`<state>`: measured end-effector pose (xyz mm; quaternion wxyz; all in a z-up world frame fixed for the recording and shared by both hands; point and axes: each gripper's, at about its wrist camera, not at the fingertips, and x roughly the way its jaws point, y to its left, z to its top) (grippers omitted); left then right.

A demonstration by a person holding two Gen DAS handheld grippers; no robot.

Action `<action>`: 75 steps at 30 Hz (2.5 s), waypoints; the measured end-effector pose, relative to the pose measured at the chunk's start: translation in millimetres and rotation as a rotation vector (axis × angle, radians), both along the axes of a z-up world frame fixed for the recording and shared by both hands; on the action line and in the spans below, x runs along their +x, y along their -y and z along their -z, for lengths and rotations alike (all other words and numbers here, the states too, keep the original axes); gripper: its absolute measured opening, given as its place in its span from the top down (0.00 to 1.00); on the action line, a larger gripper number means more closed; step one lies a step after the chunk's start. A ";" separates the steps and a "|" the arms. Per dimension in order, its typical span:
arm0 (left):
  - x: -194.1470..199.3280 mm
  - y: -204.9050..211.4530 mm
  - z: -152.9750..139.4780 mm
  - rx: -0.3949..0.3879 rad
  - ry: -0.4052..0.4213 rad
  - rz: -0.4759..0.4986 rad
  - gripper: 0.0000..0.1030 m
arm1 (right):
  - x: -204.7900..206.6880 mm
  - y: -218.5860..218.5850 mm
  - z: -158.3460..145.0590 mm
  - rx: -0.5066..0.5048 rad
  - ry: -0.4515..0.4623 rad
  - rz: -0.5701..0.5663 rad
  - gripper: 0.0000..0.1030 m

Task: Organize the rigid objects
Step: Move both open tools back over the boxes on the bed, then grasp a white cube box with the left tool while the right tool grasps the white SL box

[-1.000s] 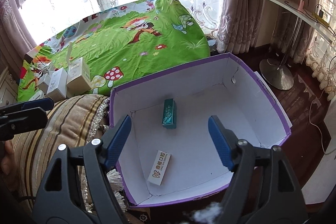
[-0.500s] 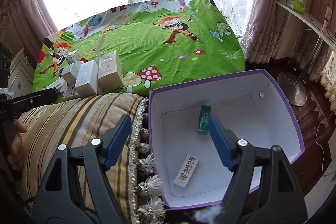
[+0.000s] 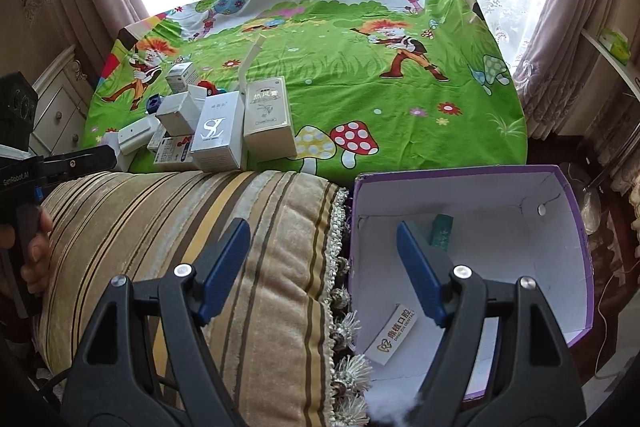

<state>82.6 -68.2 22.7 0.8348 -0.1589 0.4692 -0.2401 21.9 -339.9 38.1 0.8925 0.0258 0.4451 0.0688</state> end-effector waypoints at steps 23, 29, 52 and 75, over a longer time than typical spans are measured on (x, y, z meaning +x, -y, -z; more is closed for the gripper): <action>78.7 22.5 5.1 0.187 -0.062 -0.102 0.26 | 77.3 -87.6 11.7 0.011 -0.080 -0.150 0.24; 93.1 24.7 15.6 0.209 -0.086 -0.140 0.26 | 92.6 -101.9 21.0 -0.008 -0.110 -0.159 0.24; 82.4 19.9 25.7 0.199 -0.055 -0.190 0.55 | 112.8 -103.2 43.0 0.016 -0.120 -0.128 0.54; 44.2 43.3 0.3 0.160 0.022 -0.155 0.57 | 72.6 -64.3 17.4 0.128 -0.006 -0.097 0.55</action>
